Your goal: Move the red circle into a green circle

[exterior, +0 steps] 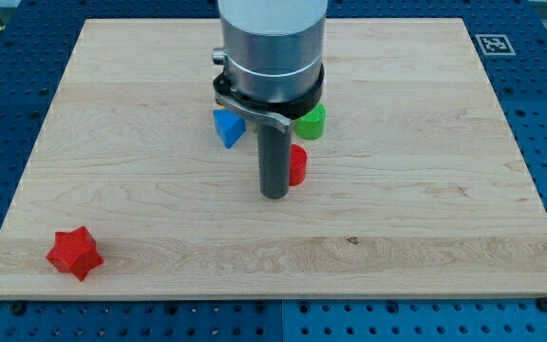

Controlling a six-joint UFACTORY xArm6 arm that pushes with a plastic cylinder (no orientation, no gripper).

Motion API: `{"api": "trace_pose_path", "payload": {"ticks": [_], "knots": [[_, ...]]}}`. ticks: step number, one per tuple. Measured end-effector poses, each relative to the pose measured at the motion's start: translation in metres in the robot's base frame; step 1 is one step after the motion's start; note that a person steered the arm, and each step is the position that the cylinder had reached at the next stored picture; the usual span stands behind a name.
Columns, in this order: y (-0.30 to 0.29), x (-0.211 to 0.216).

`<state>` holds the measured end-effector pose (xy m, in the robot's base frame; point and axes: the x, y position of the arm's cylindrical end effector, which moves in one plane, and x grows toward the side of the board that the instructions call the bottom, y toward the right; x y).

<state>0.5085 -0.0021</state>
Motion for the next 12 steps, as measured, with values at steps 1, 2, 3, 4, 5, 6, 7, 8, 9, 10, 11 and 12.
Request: {"api": "trace_pose_path", "payload": {"ticks": [1, 2, 3, 4, 5, 6, 7, 8, 9, 10, 11, 12], "knots": [[0.0, -0.009], [0.004, -0.005], [0.033, -0.002], [0.043, -0.007], [0.036, -0.024], [0.031, -0.034], [0.044, -0.03], [0.039, -0.011], [0.003, -0.011], [-0.019, -0.021], [-0.015, -0.041], [0.005, -0.047]]}}
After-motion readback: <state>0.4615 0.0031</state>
